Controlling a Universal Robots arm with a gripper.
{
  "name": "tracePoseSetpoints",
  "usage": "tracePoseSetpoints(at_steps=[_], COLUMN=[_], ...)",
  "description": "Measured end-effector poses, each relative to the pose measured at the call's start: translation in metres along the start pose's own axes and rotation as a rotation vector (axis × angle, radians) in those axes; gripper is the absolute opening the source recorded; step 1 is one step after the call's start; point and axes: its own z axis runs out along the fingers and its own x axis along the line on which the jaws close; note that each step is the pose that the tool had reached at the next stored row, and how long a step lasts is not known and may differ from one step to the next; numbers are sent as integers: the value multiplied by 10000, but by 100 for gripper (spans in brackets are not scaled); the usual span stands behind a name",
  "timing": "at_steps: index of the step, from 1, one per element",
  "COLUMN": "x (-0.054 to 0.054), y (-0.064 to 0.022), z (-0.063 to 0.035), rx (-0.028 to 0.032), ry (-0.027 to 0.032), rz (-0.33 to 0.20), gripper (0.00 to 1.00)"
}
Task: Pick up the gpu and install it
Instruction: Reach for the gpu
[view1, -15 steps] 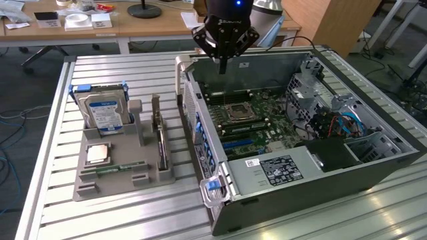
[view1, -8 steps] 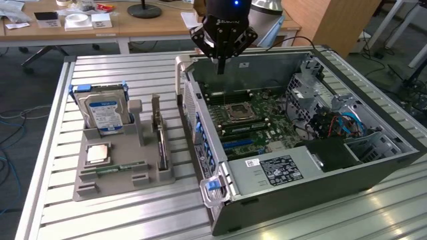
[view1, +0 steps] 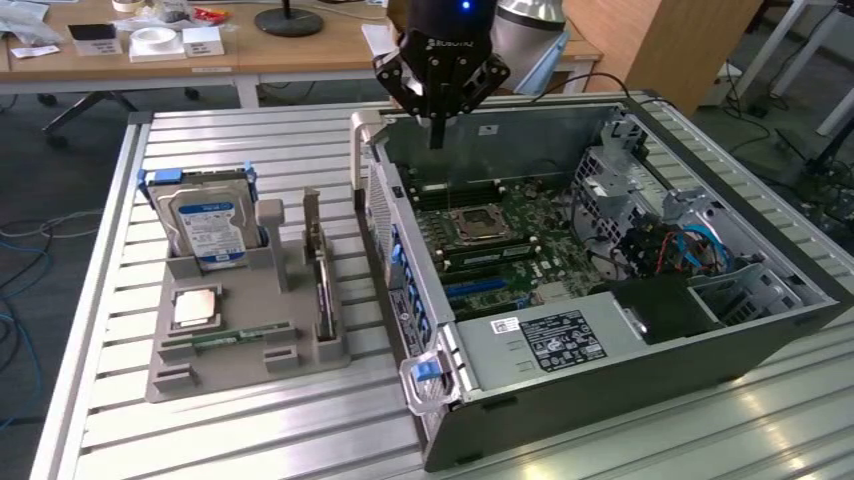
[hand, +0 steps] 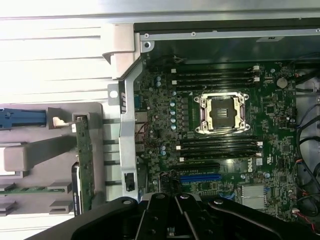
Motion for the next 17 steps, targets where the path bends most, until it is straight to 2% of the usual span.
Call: tracePoseSetpoints(at_steps=[17], x=[84], y=[-6], z=[-2], rx=[0], ry=[-1], rz=[0], gripper=[11])
